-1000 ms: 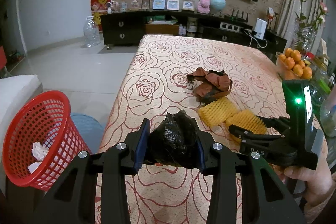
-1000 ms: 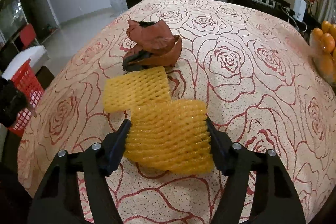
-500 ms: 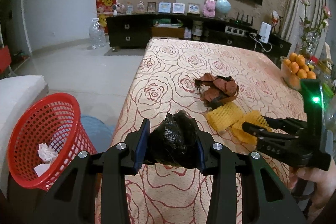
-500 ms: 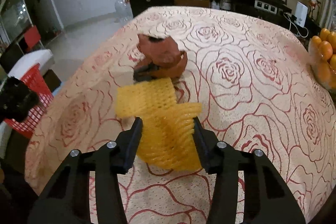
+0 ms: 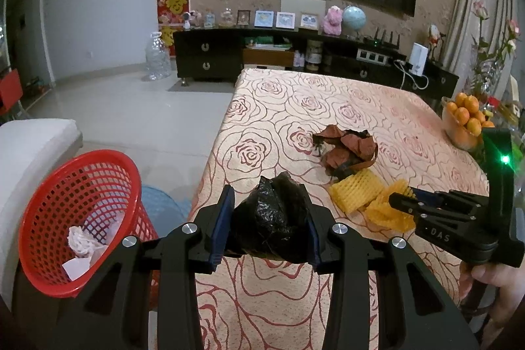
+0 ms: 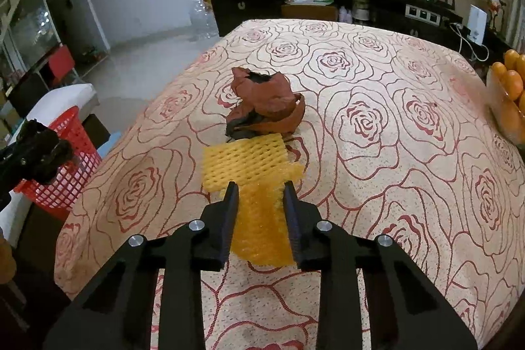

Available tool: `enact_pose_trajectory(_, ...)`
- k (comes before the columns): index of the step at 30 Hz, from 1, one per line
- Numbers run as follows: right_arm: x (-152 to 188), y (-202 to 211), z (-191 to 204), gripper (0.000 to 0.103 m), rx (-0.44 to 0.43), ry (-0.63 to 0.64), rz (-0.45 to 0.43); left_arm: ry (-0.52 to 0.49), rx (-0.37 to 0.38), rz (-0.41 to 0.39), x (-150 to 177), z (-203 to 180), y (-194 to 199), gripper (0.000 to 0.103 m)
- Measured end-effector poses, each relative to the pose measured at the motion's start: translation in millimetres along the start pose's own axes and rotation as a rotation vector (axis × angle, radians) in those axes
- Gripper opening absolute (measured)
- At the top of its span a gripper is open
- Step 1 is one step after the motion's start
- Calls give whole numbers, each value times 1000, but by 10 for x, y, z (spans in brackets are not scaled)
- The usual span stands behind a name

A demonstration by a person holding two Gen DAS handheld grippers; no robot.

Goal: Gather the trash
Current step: 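Grasp the black plastic bag with the left tool while the right tool grasps a yellow foam net, then carry bag and foam net over the red wastebasket and open both tools to drop them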

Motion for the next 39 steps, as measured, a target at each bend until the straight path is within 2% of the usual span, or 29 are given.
enact_pose_trajectory(5,7,-5,14,18,-17,1,8,4,-4,-4,-5,30,21,37)
enact_pose_trajectory(20,-151,340,73,17,-84,-30,-91,37,-24,-40,-64,177,150,37)
enact_pose_trajectory(28,-235,408,325,17,-119,4,-116,64,-62,-64,-89,368,250,37)
enact_pose_trajectory(39,-409,387,887,17,-196,81,-140,121,-163,-90,-86,826,386,37)
Point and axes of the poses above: each gripper's, at about its wrist camera, not at the fingertips, and y roughly against the way its jaws point, z to its left, x to its underside, the point moved 1 cm from there along -y, roughly the way its jaws point, and after that the axes turned 3 degrees about -x, right-handed, at the moved point
